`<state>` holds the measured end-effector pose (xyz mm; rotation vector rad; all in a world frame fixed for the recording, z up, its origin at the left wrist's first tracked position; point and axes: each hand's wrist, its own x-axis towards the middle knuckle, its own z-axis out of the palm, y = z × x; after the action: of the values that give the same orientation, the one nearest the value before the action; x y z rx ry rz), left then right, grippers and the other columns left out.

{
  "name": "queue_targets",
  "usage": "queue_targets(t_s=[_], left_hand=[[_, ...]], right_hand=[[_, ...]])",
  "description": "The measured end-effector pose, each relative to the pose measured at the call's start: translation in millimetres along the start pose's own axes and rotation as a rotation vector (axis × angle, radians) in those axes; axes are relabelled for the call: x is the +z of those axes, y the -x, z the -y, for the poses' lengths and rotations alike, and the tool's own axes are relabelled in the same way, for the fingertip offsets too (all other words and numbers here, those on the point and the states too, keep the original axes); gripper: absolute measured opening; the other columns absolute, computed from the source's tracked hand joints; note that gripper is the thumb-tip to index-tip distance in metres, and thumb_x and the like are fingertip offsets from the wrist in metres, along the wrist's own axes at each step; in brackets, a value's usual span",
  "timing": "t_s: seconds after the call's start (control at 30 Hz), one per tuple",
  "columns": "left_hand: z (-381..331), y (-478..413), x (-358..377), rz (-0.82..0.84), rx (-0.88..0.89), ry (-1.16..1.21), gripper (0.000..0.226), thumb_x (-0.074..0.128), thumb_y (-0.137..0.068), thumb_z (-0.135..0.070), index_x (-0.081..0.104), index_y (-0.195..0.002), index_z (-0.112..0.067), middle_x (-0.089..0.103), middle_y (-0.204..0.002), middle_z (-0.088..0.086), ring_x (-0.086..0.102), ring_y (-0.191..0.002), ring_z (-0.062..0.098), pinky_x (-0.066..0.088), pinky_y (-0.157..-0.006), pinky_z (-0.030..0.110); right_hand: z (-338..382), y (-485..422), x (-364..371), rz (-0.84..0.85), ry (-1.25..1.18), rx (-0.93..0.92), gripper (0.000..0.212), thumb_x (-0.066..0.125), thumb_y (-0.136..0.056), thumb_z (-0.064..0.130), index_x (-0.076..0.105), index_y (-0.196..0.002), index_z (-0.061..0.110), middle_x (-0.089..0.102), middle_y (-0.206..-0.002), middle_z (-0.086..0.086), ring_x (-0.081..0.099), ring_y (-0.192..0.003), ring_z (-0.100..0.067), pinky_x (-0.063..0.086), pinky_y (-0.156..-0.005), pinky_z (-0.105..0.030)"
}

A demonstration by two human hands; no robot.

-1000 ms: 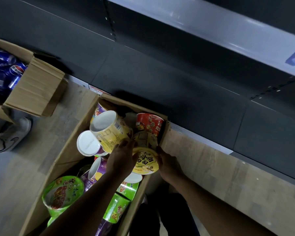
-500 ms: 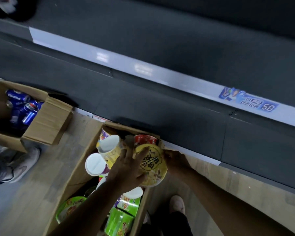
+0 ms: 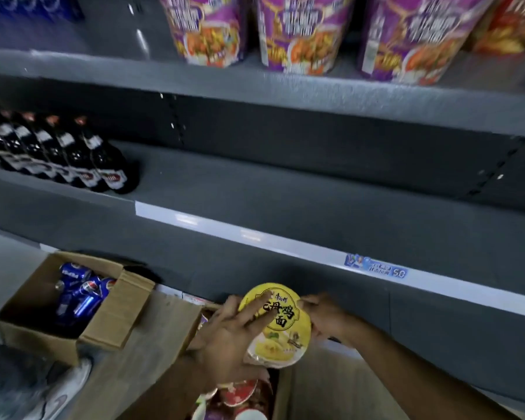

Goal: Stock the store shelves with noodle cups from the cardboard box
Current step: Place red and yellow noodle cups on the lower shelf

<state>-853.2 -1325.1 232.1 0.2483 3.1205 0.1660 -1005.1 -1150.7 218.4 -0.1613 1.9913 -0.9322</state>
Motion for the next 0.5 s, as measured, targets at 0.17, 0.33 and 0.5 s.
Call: queue_targets(t_s=[0.17,0.33,0.5], left_hand=[[5,-7,-53,-0.098,0.045,-0.011,0.078,0.034,-0.078,-0.082,0.041,-0.14,-0.034,0.036,-0.15,-0.013,0.047,-0.096,0.016,0.054,-0.078,0.028],[-1,-19,-99,-0.182,-0.049,0.115,0.073,0.038,-0.081,-0.081,0.045,-0.138,-0.037,0.036,-0.147,-0.021,0.045,-0.105,0.016,0.05,-0.09,0.028],[-14,-30,-151,-0.183,-0.142,0.195,0.083,0.022,-0.073,-0.088,0.041,-0.139,-0.042,0.027,-0.144,-0.03,0.034,-0.11,0.011,0.03,-0.101,0.016]], right_hand=[[47,34,-23,-0.015,-0.005,-0.073,0.03,0.042,-0.101,0.031,0.059,-0.118,0.013,0.069,-0.107,-0.012,0.067,-0.082,-0.021,0.058,-0.06,-0.028],[82,61,-47,-0.127,0.009,-0.215,0.02,0.047,-0.098,0.035,0.064,-0.101,0.026,0.07,-0.102,-0.008,0.066,-0.096,-0.026,0.056,-0.081,-0.037],[109,85,-60,-0.19,-0.067,-0.342,0.037,0.048,-0.098,0.028,0.051,-0.134,0.02,0.058,-0.13,-0.003,0.057,-0.116,-0.02,0.051,-0.094,-0.038]])
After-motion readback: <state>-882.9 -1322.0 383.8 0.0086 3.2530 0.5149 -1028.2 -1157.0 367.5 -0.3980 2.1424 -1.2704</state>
